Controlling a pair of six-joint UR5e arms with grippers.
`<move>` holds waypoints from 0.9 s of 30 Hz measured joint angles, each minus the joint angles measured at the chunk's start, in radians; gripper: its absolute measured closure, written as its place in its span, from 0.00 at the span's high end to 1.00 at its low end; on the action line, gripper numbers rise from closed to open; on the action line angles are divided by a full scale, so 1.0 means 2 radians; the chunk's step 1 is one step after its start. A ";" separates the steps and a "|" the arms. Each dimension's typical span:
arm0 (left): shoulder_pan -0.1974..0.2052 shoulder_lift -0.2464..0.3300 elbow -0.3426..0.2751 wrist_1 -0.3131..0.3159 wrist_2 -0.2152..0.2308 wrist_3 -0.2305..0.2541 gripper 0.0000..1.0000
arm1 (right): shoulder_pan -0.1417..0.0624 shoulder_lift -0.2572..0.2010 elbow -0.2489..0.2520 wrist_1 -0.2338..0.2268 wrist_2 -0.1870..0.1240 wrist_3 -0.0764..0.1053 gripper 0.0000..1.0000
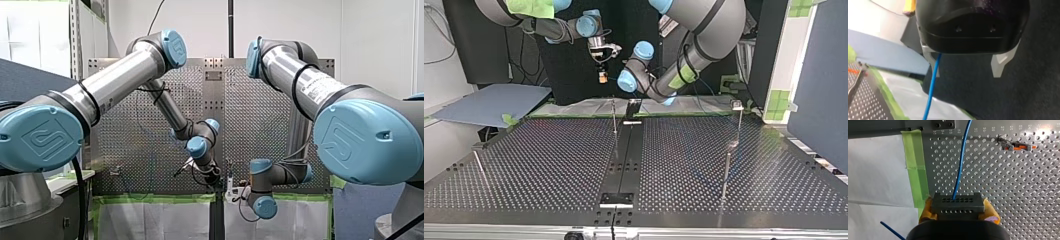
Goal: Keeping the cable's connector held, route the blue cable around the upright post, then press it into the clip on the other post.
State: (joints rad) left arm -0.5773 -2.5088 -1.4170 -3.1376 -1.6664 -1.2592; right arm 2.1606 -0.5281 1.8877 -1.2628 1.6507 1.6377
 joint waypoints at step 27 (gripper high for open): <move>-0.018 0.000 0.000 0.027 0.017 -0.115 0.83 | 0.002 0.000 0.000 0.004 0.000 -0.002 0.00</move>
State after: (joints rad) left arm -0.6126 -2.5097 -1.4171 -3.0826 -1.6319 -1.4885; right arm 2.1652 -0.5283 1.8880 -1.2548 1.6516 1.6341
